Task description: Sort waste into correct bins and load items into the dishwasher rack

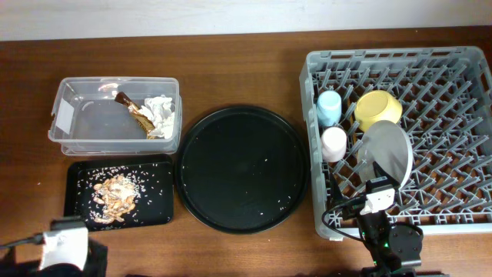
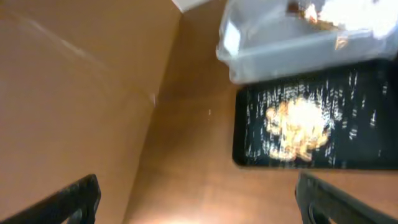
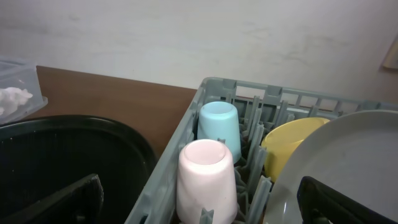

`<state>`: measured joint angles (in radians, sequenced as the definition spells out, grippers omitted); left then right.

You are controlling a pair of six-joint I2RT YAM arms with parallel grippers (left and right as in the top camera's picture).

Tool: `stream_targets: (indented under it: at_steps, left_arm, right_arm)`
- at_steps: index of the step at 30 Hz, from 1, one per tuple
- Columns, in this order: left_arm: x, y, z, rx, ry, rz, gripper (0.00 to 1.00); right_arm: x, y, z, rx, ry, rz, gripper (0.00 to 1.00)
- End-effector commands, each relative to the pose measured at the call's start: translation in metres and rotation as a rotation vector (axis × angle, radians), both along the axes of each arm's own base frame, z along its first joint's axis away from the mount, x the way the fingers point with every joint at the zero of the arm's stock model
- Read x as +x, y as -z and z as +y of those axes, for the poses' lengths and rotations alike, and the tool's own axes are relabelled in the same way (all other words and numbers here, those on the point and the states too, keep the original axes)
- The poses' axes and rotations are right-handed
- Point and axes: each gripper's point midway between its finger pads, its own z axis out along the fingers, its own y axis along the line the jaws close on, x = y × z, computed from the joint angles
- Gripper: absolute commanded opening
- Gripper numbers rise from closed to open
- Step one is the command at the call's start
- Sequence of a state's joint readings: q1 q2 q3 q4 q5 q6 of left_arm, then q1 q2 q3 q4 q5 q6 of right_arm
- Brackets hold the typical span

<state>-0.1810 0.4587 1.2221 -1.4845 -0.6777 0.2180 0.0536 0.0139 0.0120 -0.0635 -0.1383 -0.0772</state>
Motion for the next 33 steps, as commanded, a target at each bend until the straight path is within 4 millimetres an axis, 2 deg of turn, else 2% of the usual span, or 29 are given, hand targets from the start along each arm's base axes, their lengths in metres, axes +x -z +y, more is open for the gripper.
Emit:
stream_targets:
  at_steps: [1, 6, 8, 9, 10, 12, 14, 17, 19, 22, 26, 28, 33]
  left_arm:
    - [-0.013, 0.011, 0.002, 0.012, 0.000, 0.067, 0.99]
    - [-0.013, 0.011, 0.002, 0.007, -0.003, 0.061, 0.99]
    - [-0.004, 0.005, -0.003, -0.018, 0.014, 0.013, 0.99]
    - [0.006, -0.001, -0.011, -0.059, 0.052, -0.035, 0.99]
    - [0.015, -0.007, -0.022, -0.104, 0.097, -0.083, 0.99]
    - [0.045, -0.033, -0.061, -0.248, 0.279, -0.235, 0.99]
    - [0.063, -0.055, -0.097, -0.351, 0.462, -0.342, 0.99]
    - [0.080, -0.082, -0.144, -0.448, 0.720, -0.464, 0.99]
    - [0.086, -0.089, -0.164, -0.480, 0.846, -0.510, 0.99]
    - [0.097, -0.080, -0.175, -0.498, 0.916, -0.524, 0.99]
    - [0.114, -0.042, -0.173, -0.517, 0.881, -0.464, 0.99]
    - [0.116, -0.019, -0.173, -0.526, 0.874, -0.442, 0.99]
    - [0.118, 0.007, -0.172, -0.507, 0.877, -0.481, 0.99]
  right_arm:
    - [0.000, 0.002, -0.003, 0.010, 0.016, 0.002, 0.98]
    - [0.000, 0.002, -0.003, 0.010, 0.016, 0.002, 0.98]
    - [0.000, 0.002, -0.003, 0.010, 0.016, 0.002, 0.98]
    - [0.000, 0.002, -0.003, 0.010, 0.016, 0.002, 0.98]
    - [0.000, 0.002, -0.003, 0.010, 0.016, 0.002, 0.98]
    - [0.000, 0.002, -0.003, 0.010, 0.016, 0.002, 0.98]
    - [0.000, 0.002, -0.003, 0.010, 0.016, 0.002, 0.98]
    - [0.000, 0.002, -0.003, 0.010, 0.016, 0.002, 0.98]
    - [0.000, 0.002, -0.003, 0.010, 0.016, 0.002, 0.98]
    - [0.000, 0.002, -0.003, 0.010, 0.016, 0.002, 0.98]
    - [0.000, 0.002, -0.003, 0.010, 0.016, 0.002, 0.98]
    - [0.000, 0.002, -0.003, 0.010, 0.016, 0.002, 0.99]
    - [0.000, 0.002, -0.003, 0.010, 0.016, 0.002, 0.98]
